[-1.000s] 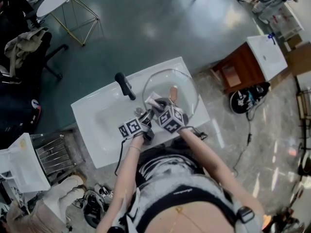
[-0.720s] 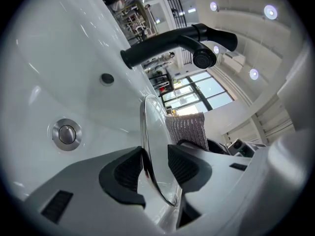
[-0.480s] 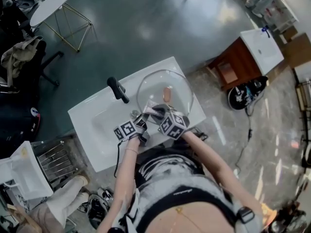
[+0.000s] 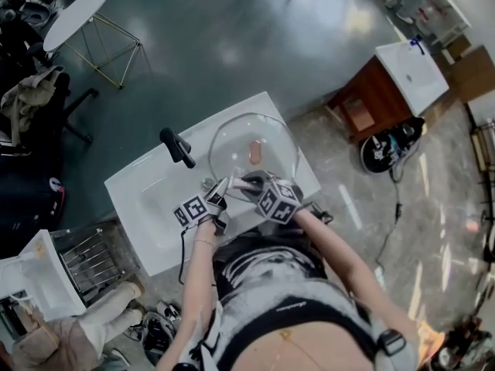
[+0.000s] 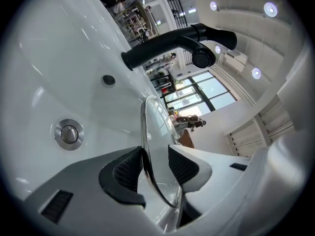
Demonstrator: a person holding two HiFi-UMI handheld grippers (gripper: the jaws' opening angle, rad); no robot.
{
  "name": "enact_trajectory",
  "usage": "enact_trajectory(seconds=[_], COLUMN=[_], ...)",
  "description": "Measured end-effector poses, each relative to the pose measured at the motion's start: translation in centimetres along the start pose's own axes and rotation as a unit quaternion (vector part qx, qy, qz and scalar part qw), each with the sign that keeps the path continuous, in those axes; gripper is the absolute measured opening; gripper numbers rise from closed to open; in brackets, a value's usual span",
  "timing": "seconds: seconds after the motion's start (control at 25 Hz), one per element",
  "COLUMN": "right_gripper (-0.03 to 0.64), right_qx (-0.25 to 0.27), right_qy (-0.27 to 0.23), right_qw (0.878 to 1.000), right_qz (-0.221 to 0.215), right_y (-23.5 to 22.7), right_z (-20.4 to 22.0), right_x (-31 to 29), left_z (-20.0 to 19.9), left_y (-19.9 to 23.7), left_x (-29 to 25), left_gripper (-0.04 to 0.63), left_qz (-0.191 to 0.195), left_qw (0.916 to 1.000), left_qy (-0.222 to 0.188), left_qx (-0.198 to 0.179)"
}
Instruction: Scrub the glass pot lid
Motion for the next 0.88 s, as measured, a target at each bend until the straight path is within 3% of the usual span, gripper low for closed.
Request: enact_trajectory(seconds=[0.44, 0.72, 0.88], right_gripper=[0.098, 0.098, 0.098], right_qx=[-0.035, -0.107, -0.129], right_qy=[-0.006, -0.011, -0.019], right_qw=[0.999, 0.993, 0.991], right_qz=[0.002, 0.041, 0.035], right_y=[-2.0, -4.7, -5.6], right_z=[3.9, 7.1, 7.5], right_x=[3.1, 4.8, 5.1], left_z=[0.0, 0.0, -0.1], left_y=[0.0, 0.0, 0.0], left_x=[0.0, 0.1, 0.1], left_gripper=[0.167, 0.169, 0.169], left_qz=[-0.009, -0.01, -0.011], left_qw=[0.9999, 0.9998, 0.9998], left_qy=[-0.011, -0.015, -0.017], left_qx=[0.0, -0.001, 0.0])
Point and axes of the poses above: the fingertips, and each gripper's own axes: x backward along the fingers, y to its left, z out of its underside, the point moved 3 cm from there along x, backward along the fingers, and after that the axes turned 13 degrees about x, right-handed, at the moved point
